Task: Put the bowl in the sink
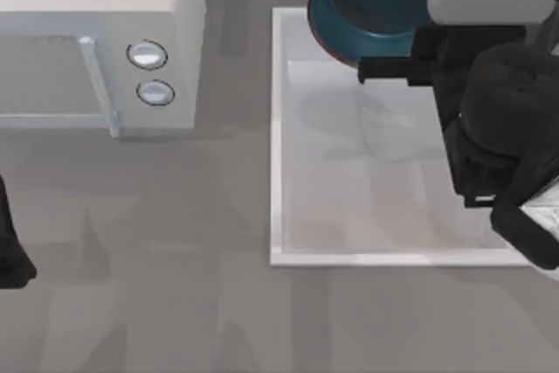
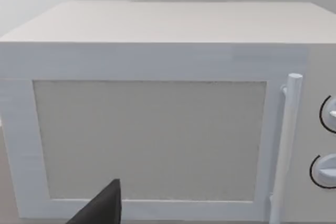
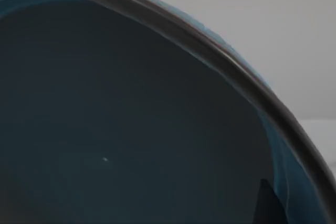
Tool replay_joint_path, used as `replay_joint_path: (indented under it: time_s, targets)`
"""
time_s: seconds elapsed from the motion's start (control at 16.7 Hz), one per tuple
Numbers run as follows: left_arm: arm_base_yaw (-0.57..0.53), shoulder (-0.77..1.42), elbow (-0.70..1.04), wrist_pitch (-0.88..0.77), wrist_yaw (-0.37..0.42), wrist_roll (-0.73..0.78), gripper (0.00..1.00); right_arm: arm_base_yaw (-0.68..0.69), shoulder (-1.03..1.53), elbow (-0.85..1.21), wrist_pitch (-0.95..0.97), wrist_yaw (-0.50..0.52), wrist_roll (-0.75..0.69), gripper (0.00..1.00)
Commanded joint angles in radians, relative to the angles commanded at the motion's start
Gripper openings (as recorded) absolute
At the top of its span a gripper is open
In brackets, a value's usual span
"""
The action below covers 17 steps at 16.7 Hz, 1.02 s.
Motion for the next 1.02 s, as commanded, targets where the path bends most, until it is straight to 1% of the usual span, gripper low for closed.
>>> replay_joint_path:
  time_s: [0.42,0.54,0.72,1.02]
  targets:
    - [0.0,0.0,0.0,0.0,0.0,0.0,1.0,-0.004,0.003,-0.003,0.017,0.004,-0.002,0.0]
    - [0.0,0.0,0.0,0.0,0.0,0.0,1.0,-0.002,0.037,-0.008,0.052,0.005,-0.004,0.0]
    - [0.0,0.0,0.0,0.0,0.0,0.0,1.0,0.001,0.161,-0.024,0.183,0.012,-0.005,0.0]
    - [0.0,0.0,0.0,0.0,0.0,0.0,1.0,0.002,0.447,-0.068,0.548,0.018,-0.006,0.0]
